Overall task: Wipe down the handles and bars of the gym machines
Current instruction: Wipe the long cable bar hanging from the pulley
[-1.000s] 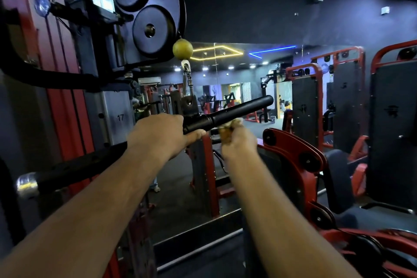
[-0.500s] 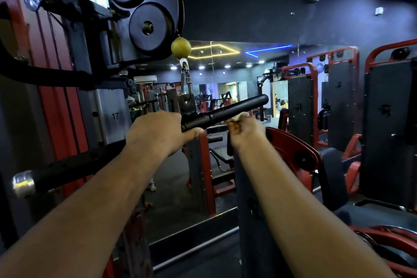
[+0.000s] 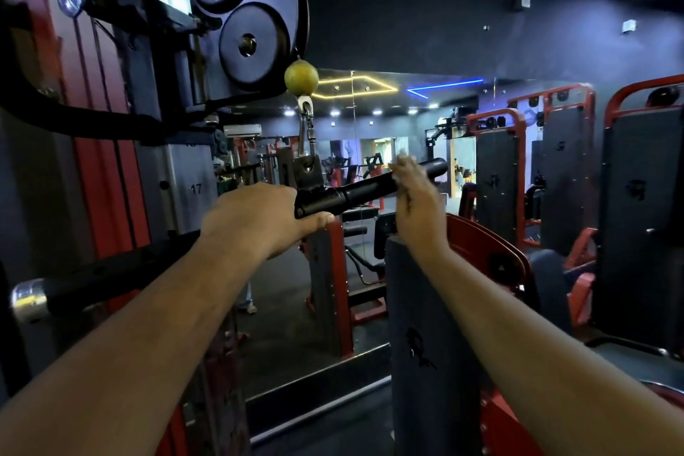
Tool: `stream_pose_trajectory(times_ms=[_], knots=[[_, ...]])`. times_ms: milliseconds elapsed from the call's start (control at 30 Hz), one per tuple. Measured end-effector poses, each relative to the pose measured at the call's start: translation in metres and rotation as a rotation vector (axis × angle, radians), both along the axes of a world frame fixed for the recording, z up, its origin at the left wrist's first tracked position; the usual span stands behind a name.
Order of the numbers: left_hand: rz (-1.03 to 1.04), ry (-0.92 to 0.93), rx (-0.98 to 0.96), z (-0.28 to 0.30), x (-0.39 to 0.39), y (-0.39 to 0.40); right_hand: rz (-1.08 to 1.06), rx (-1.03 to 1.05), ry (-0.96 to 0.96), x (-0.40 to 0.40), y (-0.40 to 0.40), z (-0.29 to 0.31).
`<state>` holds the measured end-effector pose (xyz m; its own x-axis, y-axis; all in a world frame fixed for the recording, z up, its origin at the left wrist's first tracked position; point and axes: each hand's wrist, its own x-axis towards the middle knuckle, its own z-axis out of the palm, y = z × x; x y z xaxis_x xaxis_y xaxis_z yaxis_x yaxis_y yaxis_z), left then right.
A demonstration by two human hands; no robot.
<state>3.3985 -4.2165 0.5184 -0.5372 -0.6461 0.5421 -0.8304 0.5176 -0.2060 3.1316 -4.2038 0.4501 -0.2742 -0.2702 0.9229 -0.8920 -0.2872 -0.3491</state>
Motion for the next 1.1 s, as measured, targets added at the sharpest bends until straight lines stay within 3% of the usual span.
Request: stream_pose_trajectory(times_ms=[100, 233, 300, 433, 500, 700, 767, 867, 967, 1100], knots=[[-0.006, -0.012, -0.015, 0.001, 0.002, 0.001, -0.005, 0.046, 0.225, -0.012, 0.003, -0.009], [-0.032, 0.017, 0.043, 0.001, -0.001, 0.005, -0.141, -0.038, -0.077, -0.033, 0.014, 0.002], [-0.043, 0.033, 0.055, 0.0, -0.003, 0.004, -0.092, -0.045, -0.079, -0.003, 0.015, 0.005], [-0.046, 0.042, 0.027, 0.0, -0.004, -0.004, 0.065, 0.007, 0.384, 0.067, 0.012, -0.009], [-0.038, 0.019, 0.025, 0.002, -0.002, -0.001, 0.06, 0.027, 0.46, 0.057, 0.014, -0.01], [-0.027, 0.001, 0.046, 0.004, 0.005, 0.008, -0.112, 0.038, -0.005, -0.008, 0.03, 0.005], [-0.048, 0.014, 0.062, 0.003, 0.002, 0.008, -0.087, 0.032, 0.022, 0.017, 0.028, 0.002], [-0.069, 0.029, 0.048, 0.002, 0.0, 0.005, 0.016, 0.014, 0.283, 0.063, 0.022, -0.011], [-0.057, 0.025, 0.036, 0.001, 0.001, 0.004, 0.045, -0.013, 0.471, 0.055, 0.024, -0.015], [-0.055, 0.011, 0.036, 0.001, 0.004, 0.004, -0.162, -0.011, 0.153, -0.008, 0.032, -0.004]])
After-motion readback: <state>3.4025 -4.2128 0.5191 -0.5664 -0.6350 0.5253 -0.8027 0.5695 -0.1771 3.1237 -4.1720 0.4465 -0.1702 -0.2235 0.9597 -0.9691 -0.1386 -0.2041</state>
